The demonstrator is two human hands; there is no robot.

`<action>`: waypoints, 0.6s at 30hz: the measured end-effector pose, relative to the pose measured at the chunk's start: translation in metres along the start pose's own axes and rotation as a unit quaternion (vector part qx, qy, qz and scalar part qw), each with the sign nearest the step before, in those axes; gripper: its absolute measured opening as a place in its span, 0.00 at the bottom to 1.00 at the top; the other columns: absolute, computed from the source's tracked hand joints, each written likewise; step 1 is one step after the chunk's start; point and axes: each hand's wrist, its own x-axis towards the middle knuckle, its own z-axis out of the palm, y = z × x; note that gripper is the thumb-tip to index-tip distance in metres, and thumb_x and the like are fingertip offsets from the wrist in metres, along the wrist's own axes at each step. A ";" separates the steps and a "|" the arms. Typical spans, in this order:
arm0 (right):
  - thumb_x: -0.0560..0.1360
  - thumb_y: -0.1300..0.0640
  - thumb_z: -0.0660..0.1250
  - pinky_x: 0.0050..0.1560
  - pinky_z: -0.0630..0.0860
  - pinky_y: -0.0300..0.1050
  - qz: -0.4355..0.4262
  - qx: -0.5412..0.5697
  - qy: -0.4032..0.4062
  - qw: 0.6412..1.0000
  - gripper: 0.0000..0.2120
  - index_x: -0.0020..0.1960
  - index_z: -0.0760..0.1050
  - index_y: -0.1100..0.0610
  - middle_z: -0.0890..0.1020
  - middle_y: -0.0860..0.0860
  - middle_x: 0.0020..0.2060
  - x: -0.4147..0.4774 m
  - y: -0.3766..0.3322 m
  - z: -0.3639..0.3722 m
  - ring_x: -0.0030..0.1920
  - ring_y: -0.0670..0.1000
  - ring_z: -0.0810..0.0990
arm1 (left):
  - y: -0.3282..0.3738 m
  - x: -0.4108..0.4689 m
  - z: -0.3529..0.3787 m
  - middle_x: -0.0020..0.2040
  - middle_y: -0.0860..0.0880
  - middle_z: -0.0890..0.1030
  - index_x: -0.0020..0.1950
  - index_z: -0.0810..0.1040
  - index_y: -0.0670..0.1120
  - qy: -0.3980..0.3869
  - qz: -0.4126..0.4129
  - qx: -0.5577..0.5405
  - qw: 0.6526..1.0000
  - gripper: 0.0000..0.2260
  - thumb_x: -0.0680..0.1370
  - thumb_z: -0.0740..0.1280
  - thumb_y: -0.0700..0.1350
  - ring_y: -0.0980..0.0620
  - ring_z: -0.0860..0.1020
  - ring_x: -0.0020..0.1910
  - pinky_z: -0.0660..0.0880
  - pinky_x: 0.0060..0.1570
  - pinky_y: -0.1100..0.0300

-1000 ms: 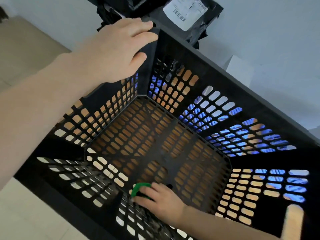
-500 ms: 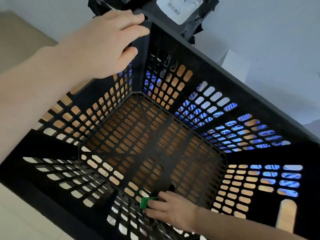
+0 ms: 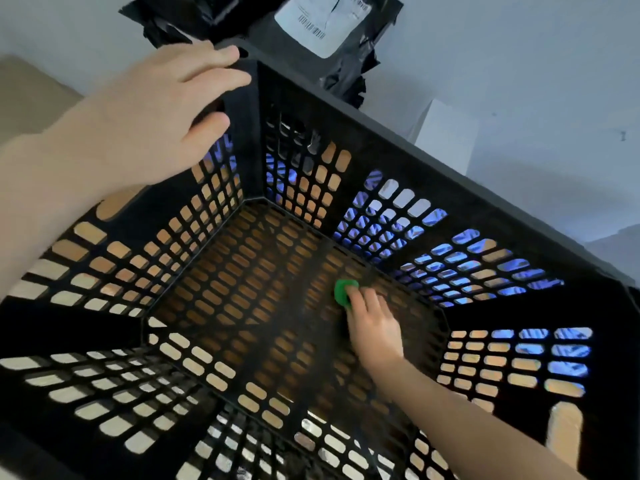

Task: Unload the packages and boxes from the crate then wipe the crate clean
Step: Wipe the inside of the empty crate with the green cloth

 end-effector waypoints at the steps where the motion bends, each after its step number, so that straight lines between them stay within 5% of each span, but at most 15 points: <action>1: 0.61 0.63 0.79 0.33 0.79 0.46 -0.028 0.025 -0.006 0.999 0.26 0.58 0.78 0.59 0.79 0.55 0.48 -0.009 -0.014 0.003 0.40 0.56 0.79 | 0.001 0.000 -0.001 0.77 0.44 0.62 0.76 0.64 0.43 -0.006 -0.004 -0.007 1.000 0.22 0.81 0.59 0.42 0.44 0.58 0.77 0.52 0.73 0.53; 6: 0.68 0.62 0.65 0.33 0.78 0.42 -0.211 0.005 -0.033 0.977 0.21 0.60 0.75 0.54 0.79 0.53 0.51 0.017 -0.021 -0.004 0.41 0.54 0.79 | 0.004 0.000 -0.006 0.77 0.45 0.63 0.75 0.66 0.43 -0.025 -0.004 -0.012 1.000 0.21 0.83 0.54 0.46 0.45 0.59 0.77 0.54 0.73 0.52; 13: 0.59 0.62 0.77 0.31 0.77 0.46 -0.014 0.015 -0.052 0.998 0.29 0.60 0.77 0.53 0.80 0.52 0.48 0.044 -0.021 -0.005 0.40 0.55 0.78 | -0.003 0.001 0.001 0.79 0.51 0.58 0.77 0.63 0.49 -0.033 -0.009 -0.050 0.998 0.23 0.81 0.58 0.46 0.48 0.56 0.78 0.59 0.72 0.38; 18: 0.65 0.58 0.74 0.28 0.77 0.45 -0.014 0.046 -0.075 0.996 0.20 0.57 0.77 0.53 0.79 0.51 0.47 0.009 -0.029 -0.006 0.39 0.54 0.78 | -0.015 0.002 0.016 0.80 0.54 0.53 0.78 0.60 0.54 -0.045 -0.017 -0.094 0.994 0.27 0.79 0.51 0.58 0.50 0.52 0.79 0.60 0.72 0.36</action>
